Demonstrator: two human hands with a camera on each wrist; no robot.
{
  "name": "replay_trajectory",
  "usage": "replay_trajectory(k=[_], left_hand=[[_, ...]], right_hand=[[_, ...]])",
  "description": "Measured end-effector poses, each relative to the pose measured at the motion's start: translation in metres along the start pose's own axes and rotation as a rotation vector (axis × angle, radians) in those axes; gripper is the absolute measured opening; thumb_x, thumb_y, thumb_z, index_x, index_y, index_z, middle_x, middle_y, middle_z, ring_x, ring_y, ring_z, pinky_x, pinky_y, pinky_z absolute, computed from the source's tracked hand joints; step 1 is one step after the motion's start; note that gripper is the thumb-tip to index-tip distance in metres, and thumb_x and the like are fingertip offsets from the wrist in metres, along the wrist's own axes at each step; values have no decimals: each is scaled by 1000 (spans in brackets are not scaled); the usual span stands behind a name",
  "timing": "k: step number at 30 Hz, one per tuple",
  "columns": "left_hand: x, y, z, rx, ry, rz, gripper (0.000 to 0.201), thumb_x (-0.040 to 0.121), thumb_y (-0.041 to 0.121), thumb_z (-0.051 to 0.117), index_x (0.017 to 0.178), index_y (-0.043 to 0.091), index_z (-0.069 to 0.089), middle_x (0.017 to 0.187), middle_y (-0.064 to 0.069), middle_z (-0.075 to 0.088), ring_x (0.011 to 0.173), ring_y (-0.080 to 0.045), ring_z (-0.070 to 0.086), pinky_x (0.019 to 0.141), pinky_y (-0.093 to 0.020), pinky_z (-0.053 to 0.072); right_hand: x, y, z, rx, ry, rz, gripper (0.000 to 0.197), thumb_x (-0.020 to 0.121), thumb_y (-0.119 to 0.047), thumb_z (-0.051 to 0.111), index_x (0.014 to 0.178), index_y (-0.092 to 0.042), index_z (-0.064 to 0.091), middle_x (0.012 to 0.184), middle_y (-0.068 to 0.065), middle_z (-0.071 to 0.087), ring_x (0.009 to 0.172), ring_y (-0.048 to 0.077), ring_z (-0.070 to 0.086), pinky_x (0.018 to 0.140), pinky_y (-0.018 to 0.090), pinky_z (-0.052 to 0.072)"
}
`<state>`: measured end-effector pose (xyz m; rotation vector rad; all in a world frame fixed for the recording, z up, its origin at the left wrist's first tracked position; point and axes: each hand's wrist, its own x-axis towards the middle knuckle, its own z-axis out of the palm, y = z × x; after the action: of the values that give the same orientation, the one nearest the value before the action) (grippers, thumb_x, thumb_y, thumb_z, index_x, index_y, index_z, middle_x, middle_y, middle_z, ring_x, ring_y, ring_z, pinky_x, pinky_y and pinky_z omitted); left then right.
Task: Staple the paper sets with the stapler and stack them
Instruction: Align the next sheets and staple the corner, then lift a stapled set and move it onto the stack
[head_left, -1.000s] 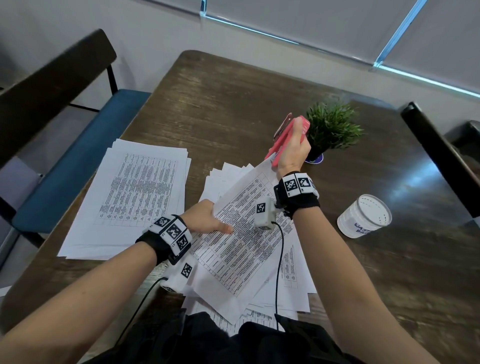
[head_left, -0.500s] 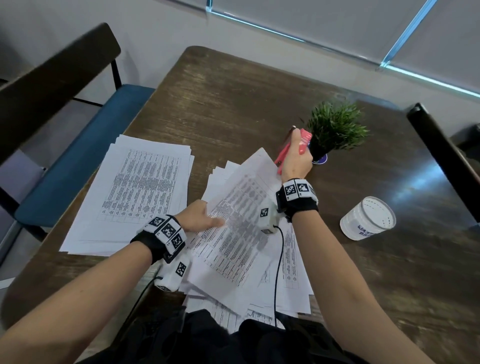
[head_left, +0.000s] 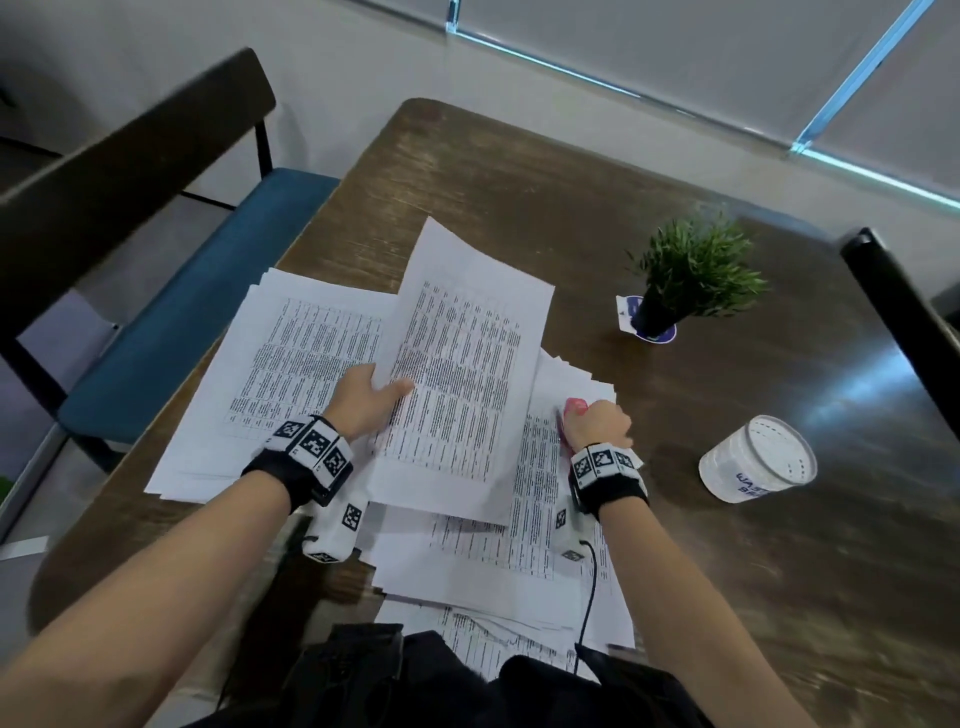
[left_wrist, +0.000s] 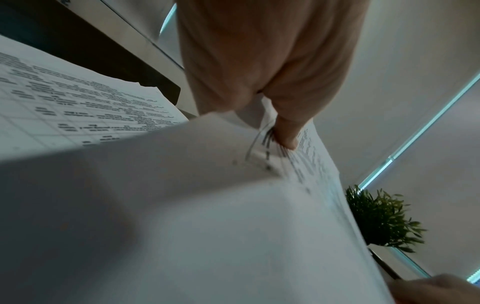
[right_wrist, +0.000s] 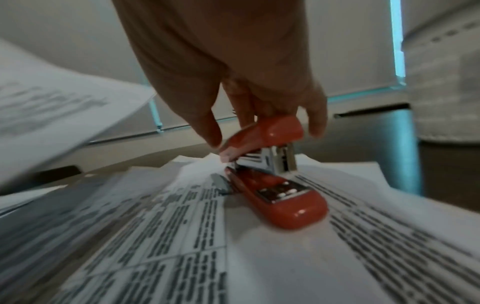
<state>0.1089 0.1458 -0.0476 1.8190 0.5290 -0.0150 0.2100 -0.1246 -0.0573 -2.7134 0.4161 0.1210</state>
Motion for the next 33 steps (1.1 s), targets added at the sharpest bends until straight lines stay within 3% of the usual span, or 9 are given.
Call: replay_trajectory(k=[3,8,10,12,15,18,22,27,33], left_hand=[[4,6,1,-47,24,3,25,94,22,62,74,12,52,66,-3,52,58,-18,50,56,-27,45],[10,6,0,-90,-28,1,20,89,25,69,93,8,62,87,-8,65,81,-24,62,78,-38,52],[6,-1,-4,-54,-185,-56,31,84,25,74,108,8,63,103,-7,69,96,-25,64,90,-41,52],[3,-10,-3,53,-274,-117,38,88,18,70,122,5,59,118,-10,65,109,-29,62,97,-43,48],[6,-23,-7,125,-111,-154,34,100,15,51,131,0,52,126,-16,59,113,-34,58,95,-42,49],[12,-36,-27,267,109,-123,33,103,15,40,131,1,50,124,-22,59,109,-39,57,94,-47,49],[17,-57,-64,439,393,-139,30,103,15,38,125,2,54,121,-29,59,111,-47,54,91,-46,43],[8,-83,-96,508,563,-210,27,101,28,42,112,13,62,110,-26,63,100,-46,57,83,-48,46],[-3,-92,-104,546,757,-308,25,99,18,45,110,9,65,108,-27,58,101,-45,57,80,-52,47]], right_hand=[[-18,-22,-2,298,-69,-167,47,101,-45,35,81,-13,64,89,6,61,88,26,55,82,35,42],[-54,-43,-10,604,-312,-218,45,103,-27,44,142,-5,40,134,2,48,124,15,43,93,20,26],[-54,-42,-7,715,-249,-196,49,102,-20,47,146,-4,34,145,7,43,134,20,39,93,17,25],[-49,-42,-1,764,-221,-163,42,101,-18,49,141,-9,40,129,2,51,121,18,47,95,19,29],[-37,-37,13,717,-296,-175,9,97,-20,54,95,-12,51,79,-1,55,66,17,55,58,28,51],[-31,-27,18,678,-316,-153,7,99,-19,49,98,-14,54,83,9,69,52,17,58,40,20,39],[-21,0,13,272,-87,-220,19,97,-26,49,111,-17,58,100,3,68,87,22,64,68,26,47],[-16,18,19,-93,87,-143,38,94,-38,55,119,-9,56,123,14,50,118,33,43,92,45,41],[-18,24,31,-64,65,-28,39,93,-22,56,126,-4,44,124,20,42,114,38,44,88,49,44]])
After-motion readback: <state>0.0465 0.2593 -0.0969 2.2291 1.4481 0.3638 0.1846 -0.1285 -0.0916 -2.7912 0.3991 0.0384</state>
